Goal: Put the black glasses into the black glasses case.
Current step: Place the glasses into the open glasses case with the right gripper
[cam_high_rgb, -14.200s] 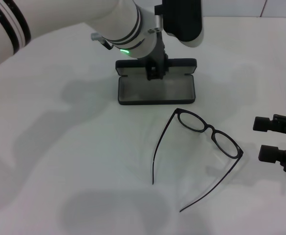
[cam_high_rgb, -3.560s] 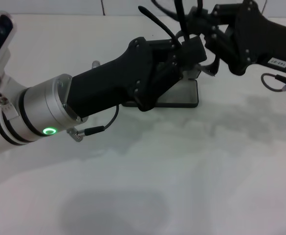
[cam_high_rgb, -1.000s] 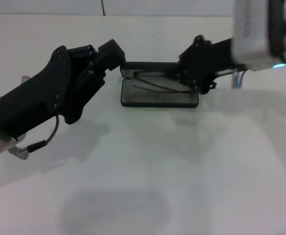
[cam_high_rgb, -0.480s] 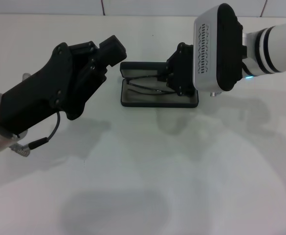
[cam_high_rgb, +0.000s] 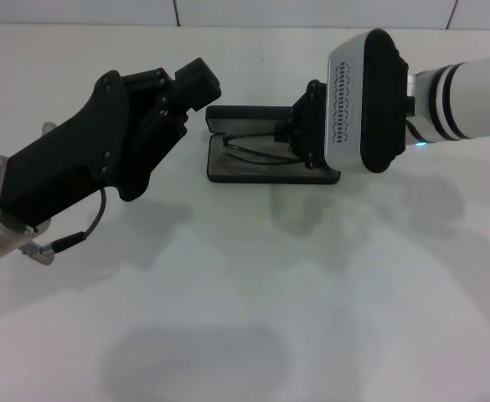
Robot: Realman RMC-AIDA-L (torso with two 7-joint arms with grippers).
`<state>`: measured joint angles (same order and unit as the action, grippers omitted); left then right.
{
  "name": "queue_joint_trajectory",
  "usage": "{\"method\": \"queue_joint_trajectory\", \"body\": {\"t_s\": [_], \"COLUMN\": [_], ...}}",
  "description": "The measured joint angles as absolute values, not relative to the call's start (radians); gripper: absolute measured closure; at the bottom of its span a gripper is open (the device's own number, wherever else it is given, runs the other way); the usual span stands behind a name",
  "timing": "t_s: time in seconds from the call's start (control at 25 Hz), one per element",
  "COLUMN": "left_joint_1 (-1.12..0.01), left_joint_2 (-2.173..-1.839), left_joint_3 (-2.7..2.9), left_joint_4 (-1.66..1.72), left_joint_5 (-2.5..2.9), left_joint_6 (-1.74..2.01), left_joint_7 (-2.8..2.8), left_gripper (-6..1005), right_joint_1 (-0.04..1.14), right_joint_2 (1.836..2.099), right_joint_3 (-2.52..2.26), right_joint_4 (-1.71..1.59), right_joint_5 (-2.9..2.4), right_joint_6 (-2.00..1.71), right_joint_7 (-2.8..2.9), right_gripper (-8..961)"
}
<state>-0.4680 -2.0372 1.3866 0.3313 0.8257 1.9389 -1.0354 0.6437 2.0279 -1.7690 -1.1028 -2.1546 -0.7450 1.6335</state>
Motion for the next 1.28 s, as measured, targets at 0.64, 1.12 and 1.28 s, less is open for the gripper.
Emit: {"method": "queue_joint_trajectory", "body": {"t_s": [0.64,1.12,1.28], "left_joint_1": [-0.467,-0.464,-0.465], "left_joint_2": [-2.04,-2.043,-2.043], "left_joint_3": [1.387,1.387,1.387], "left_joint_4": [0.331,0.33,0.33], "left_joint_5": [0.829,0.83,0.83], "left_joint_6": [1.936,1.931,1.931], "left_joint_7": [-1.026,-1.026,-1.026], "left_gripper": [955,954,954], "right_joint_1": [0.644,0.641,0.64], "right_joint_2": [2.028,2.028,2.028], "right_joint_3": [-1.838,-1.837,-1.835], "right_joint_4": [-1.047,-1.046,-1.048], "right_joint_5": [-2.151,-2.154,-2.151], "right_joint_6": [-0.633,-0.631,-0.63], "right_joint_7": [1.626,1.632,1.634], "right_gripper": [811,797,792]}}
